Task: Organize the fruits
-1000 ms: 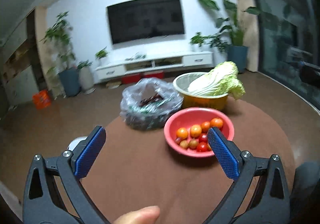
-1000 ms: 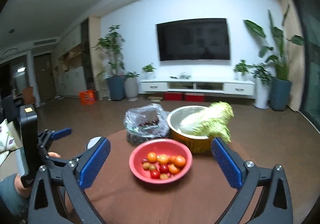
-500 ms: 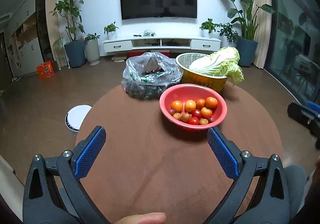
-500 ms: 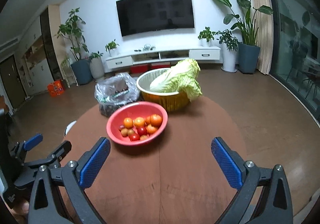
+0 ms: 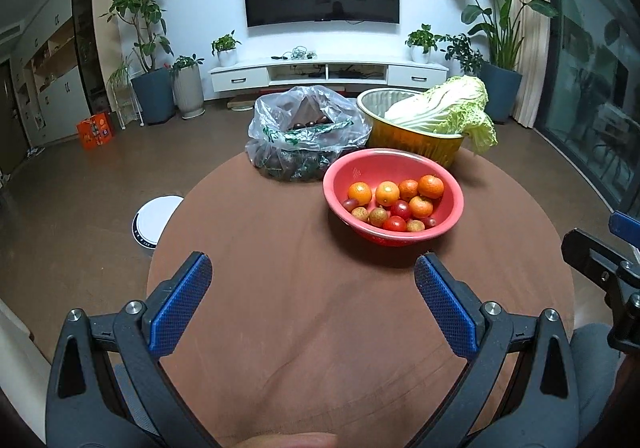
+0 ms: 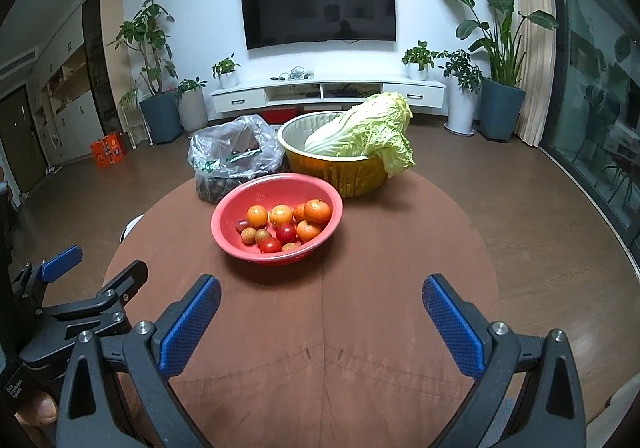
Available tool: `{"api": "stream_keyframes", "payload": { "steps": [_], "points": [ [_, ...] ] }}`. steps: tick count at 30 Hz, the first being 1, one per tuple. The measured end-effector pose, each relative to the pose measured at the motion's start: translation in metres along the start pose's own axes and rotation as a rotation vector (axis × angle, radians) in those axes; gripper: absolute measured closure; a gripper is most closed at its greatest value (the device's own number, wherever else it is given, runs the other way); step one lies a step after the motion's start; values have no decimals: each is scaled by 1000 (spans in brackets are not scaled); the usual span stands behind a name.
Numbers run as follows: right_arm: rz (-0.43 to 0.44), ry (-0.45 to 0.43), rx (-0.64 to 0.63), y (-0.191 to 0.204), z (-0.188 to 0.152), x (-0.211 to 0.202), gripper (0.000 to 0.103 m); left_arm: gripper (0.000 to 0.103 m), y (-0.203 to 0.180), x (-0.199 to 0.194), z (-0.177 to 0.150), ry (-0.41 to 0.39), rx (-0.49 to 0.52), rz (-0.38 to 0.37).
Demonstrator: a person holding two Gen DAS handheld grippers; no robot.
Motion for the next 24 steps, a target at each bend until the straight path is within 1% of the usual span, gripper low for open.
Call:
{"api": "stream_keyframes", "payload": {
  "steps": [24],
  "points": [
    [-2, 11, -10, 6, -1, 1, 0, 0, 1, 8, -4, 16, -5, 1]
  ]
}}
Point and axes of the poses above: each gripper's, at about its wrist camera, not at the fingertips, and x roughly the way its jaws point, y to its left, z to its top, the point moved 6 cm from there along x, roughly the way its jaws point, and after that the axes turned 15 degrees about -x, right-handed, at the moved point
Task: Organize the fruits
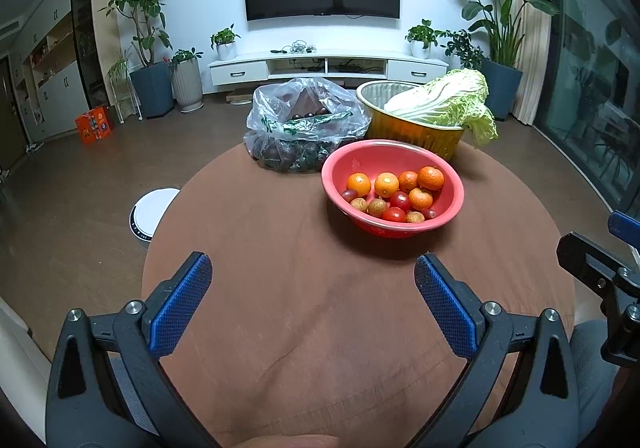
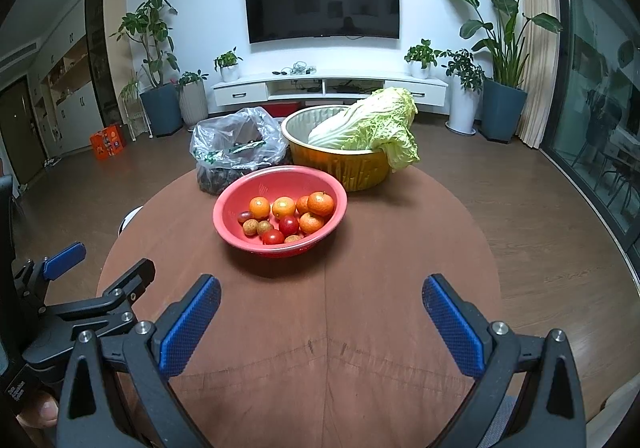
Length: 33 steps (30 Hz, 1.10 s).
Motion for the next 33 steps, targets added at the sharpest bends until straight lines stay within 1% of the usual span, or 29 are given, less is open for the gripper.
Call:
{"api": "stream_keyframes", "payload": {
  "steps": [33],
  "points": [
    [4, 9, -9, 4, -10, 3, 0, 0, -1, 1, -7, 10, -6, -1]
  ]
}}
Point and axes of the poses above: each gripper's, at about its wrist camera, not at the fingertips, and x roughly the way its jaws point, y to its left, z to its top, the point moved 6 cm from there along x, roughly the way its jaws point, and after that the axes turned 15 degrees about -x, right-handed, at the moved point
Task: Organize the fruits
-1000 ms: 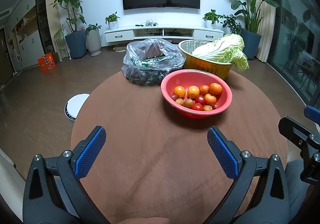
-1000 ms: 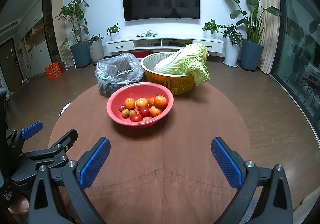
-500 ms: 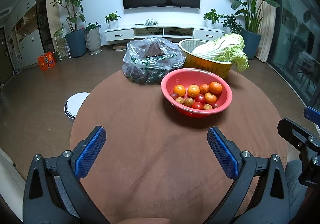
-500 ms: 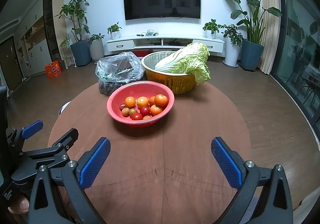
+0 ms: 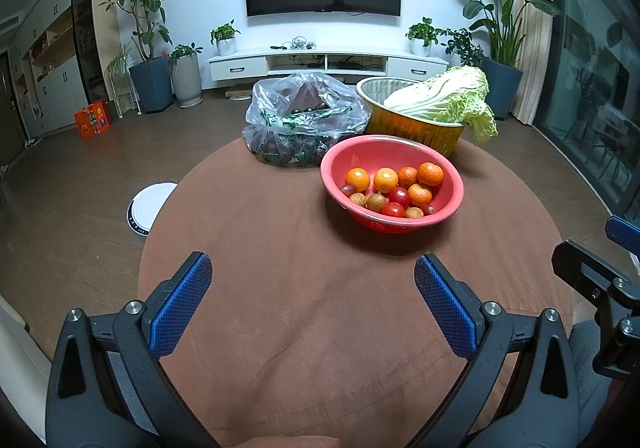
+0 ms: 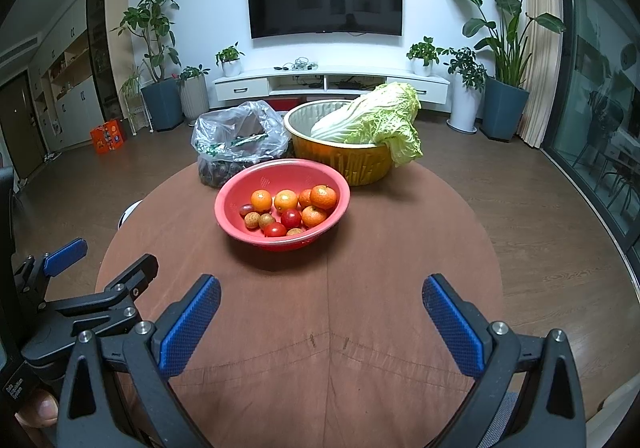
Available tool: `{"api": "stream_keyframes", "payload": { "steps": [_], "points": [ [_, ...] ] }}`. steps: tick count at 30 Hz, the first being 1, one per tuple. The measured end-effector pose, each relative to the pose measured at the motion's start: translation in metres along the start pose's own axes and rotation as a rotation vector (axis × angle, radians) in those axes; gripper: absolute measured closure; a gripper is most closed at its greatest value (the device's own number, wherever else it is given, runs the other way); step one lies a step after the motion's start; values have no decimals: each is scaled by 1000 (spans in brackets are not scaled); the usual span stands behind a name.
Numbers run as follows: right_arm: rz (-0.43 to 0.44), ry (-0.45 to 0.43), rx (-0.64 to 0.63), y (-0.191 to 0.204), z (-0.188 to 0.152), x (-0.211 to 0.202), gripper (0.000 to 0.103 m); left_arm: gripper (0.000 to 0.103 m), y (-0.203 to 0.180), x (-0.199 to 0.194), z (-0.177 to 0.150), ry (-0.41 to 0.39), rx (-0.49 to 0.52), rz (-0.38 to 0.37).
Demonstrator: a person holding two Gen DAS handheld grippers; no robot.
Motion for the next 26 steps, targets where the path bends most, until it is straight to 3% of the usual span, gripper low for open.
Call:
{"api": "stream_keyframes", "payload": {
  "steps": [26],
  "points": [
    [3, 14, 4, -3, -9, 5, 0, 0, -5, 4, -5, -11, -11, -3]
  ]
}}
Point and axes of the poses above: each gripper's, at about its wrist camera, not at the fingertips, and x roughly the way its jaws point, y to its left, z to its top, the point moved 6 cm from there along x, roughly the way its jaws point, and after that the axes turned 15 degrees about -x, right-handed, at the moved point
